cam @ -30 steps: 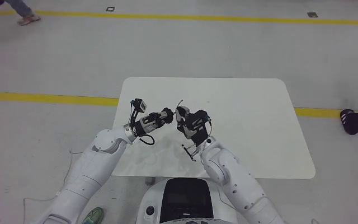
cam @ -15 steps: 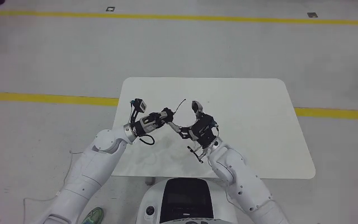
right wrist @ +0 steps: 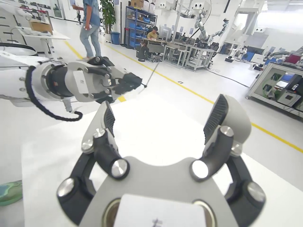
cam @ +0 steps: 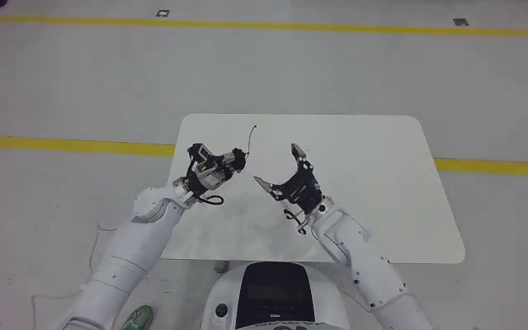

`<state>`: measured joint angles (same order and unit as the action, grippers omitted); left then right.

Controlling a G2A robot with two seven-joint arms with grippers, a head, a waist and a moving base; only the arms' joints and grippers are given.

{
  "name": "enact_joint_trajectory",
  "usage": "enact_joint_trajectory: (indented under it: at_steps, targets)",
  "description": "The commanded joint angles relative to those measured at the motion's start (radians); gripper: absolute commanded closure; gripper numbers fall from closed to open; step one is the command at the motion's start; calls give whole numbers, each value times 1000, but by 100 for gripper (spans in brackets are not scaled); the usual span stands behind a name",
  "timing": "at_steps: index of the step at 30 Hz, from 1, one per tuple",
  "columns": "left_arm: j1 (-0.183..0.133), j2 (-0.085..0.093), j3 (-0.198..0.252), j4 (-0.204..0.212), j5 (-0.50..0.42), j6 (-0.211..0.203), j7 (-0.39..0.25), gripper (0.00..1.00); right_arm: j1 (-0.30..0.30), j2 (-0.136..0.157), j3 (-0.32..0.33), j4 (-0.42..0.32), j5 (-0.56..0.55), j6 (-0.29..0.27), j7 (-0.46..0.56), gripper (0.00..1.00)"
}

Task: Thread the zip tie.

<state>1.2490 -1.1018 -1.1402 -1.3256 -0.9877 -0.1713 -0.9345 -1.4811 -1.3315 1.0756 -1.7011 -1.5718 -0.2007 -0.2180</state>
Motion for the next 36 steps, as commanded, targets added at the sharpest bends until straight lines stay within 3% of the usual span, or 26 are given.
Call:
enact_joint_trajectory:
  at_steps: [1,3,4,5,12,15,16,18,19,23,30,33,36]
  targets:
    - [-2,1,-12,10,-64,59,-35,100,17,22,-17,3,2,15,0,0]
    - [-5,3,-25,25,-68,68,-20,100,33,43,-45,10,2,10,5,0]
    - [-9,4,-25,27,-30,53,-10,100,56,58,-56,13,2,6,25,0]
    - [-13,6,-26,28,8,34,-1,100,56,58,-56,13,2,6,25,0]
    - [-7,4,-27,25,-18,42,14,100,56,58,-56,13,2,6,25,0]
    - [14,-5,-26,22,-178,116,2,100,41,57,-64,15,5,13,13,0]
    - [22,-9,-23,26,-248,162,-12,100,42,59,-69,22,2,23,8,0]
    - [26,-13,-23,35,-311,212,-23,100,46,63,-86,30,2,40,-3,0]
    - [32,-15,-17,43,-351,262,-22,100,51,67,-99,35,2,57,-16,0]
    - [37,-20,-15,58,-436,342,-37,100,67,76,-151,60,2,107,-68,0]
    - [36,-20,-16,58,-436,338,-37,100,70,77,-158,65,2,110,-74,0]
    - [46,-22,-13,48,-443,359,5,100,71,78,-164,60,2,109,-66,0]
    - [61,-26,-11,35,-503,398,-4,100,85,82,-190,55,2,140,-79,0]
